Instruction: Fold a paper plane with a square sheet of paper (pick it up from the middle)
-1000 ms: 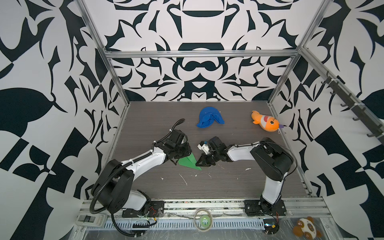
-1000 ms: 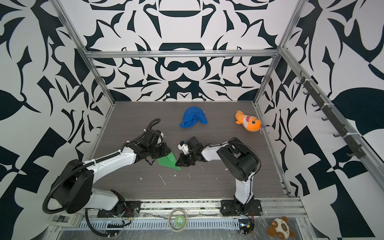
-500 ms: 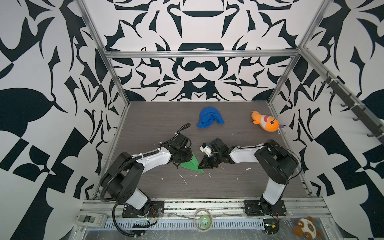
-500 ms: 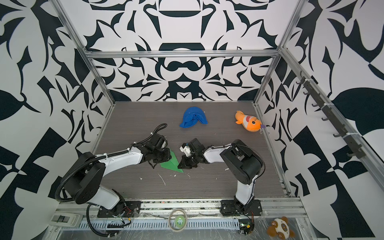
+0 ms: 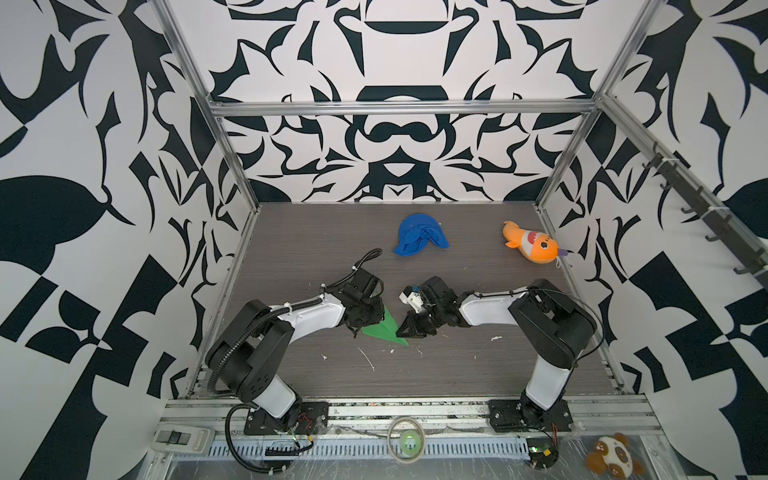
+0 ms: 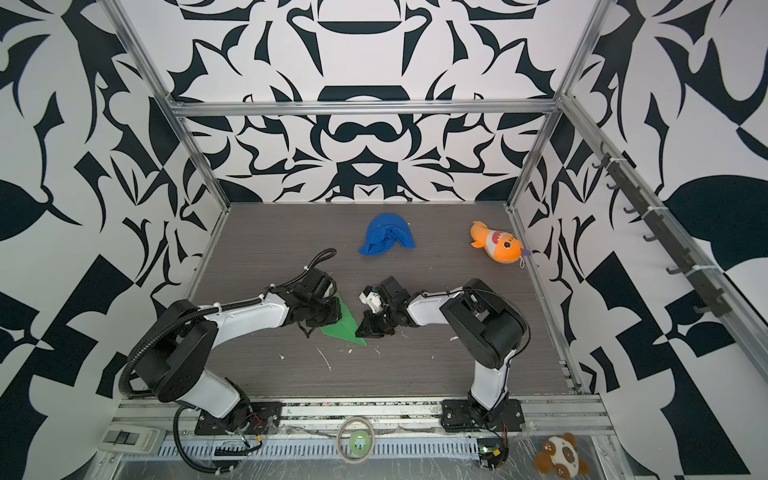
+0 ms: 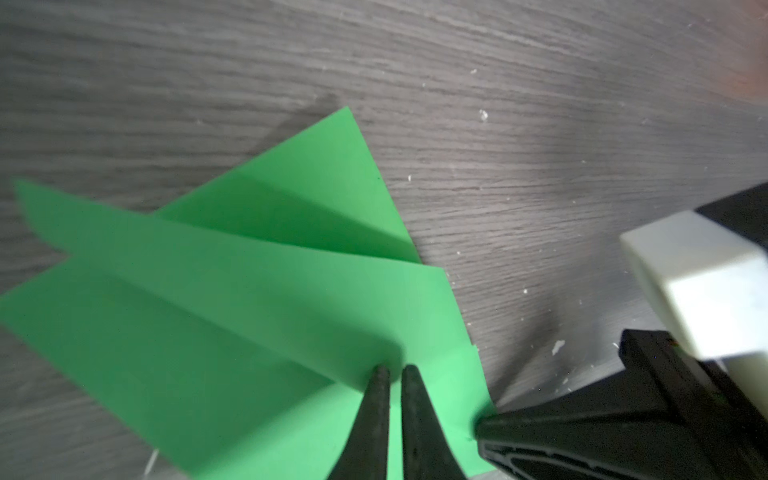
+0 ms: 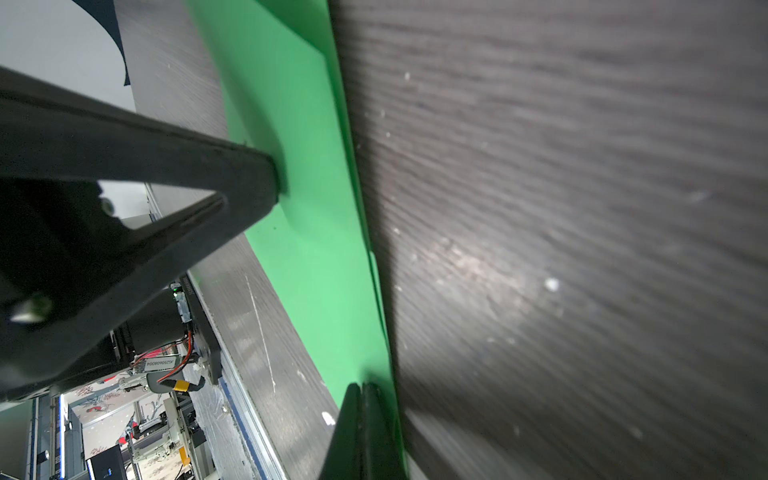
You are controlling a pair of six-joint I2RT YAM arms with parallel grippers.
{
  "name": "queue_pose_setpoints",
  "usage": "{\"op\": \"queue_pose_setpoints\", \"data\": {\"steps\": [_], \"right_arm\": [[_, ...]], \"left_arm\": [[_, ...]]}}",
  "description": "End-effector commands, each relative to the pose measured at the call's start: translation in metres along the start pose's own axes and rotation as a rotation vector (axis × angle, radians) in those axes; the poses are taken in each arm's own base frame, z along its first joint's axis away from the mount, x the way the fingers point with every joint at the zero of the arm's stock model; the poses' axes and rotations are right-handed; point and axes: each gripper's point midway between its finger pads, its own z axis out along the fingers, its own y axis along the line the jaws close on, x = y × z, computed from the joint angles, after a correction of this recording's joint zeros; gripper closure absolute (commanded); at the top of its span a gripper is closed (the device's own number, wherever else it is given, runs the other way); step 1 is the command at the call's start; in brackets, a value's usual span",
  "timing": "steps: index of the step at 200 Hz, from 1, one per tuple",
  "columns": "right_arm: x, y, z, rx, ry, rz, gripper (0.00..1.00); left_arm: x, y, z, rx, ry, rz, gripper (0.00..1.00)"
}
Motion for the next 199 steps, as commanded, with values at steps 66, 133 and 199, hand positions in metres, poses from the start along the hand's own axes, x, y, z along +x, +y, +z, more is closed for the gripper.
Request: {"op": "queue_pose_setpoints", "data": {"steps": [66, 133, 199], "right_arm": [[0.032, -0.043, 0.002, 0.168, 0.082, 0.093, 1.00], [0.033, -0.046, 0.000, 0.187, 0.086, 0.093, 1.00], [0.033, -0.047, 0.001, 0.194, 0.087, 0.092, 1.00]], "left_arm": [[0.001, 0.007, 0.011, -0.034, 0.011, 0.010, 0.88], [0.005, 0.033, 0.006, -0.167, 0.004, -0.021, 0.89], [-0.002, 0.054, 0.004, -0.293, 0.004, 0.002, 0.89]]}}
